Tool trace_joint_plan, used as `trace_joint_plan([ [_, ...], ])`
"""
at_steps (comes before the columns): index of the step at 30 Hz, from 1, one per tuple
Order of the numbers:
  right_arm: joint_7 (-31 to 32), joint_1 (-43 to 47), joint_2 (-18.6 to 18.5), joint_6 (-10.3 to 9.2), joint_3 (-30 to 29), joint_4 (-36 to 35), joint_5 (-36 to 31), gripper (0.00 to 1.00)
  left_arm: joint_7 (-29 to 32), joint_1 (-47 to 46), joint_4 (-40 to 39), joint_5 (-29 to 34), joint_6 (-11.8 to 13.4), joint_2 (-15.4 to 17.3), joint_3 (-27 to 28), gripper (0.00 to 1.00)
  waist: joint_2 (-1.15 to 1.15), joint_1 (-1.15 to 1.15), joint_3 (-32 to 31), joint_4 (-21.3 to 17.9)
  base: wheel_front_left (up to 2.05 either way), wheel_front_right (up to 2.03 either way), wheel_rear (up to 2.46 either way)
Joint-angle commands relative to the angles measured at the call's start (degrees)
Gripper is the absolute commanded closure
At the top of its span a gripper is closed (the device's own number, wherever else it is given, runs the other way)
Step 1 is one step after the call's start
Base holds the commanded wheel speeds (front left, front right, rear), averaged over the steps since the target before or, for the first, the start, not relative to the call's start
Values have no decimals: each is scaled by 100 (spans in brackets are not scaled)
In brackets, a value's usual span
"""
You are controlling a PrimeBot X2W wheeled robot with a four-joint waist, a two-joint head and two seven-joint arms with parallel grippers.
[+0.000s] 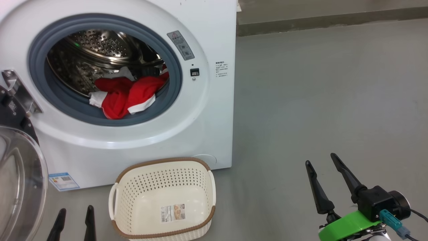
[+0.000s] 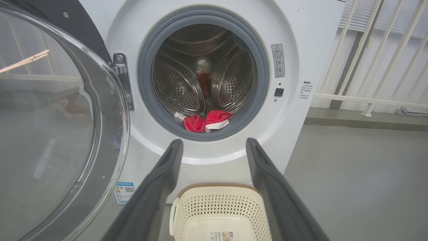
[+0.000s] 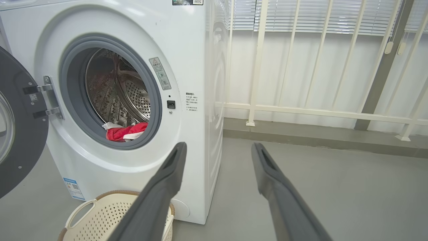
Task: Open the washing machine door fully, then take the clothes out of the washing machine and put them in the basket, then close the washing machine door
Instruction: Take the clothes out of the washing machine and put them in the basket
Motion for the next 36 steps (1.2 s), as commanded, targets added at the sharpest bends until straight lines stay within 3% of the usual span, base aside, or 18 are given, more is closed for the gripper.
trace_joint_plan([
  [1, -37, -133, -5, 36, 151, -122, -39, 0, -13, -136, -168, 49, 48, 114, 196, 0, 0, 0, 3, 7, 127, -127, 0],
  [17, -37, -166, -5, 36, 238, 21, -30, 0, 16, -100, -379, -17, 77, 129, 155, 0, 0, 0, -55, 5, 156, -156, 0],
  [36, -37, -157, -5, 36, 304, 59, -21, 0, 79, -40, -488, -4, 240, 133, 81, 0, 0, 0, -75, 60, 11, -11, 0],
])
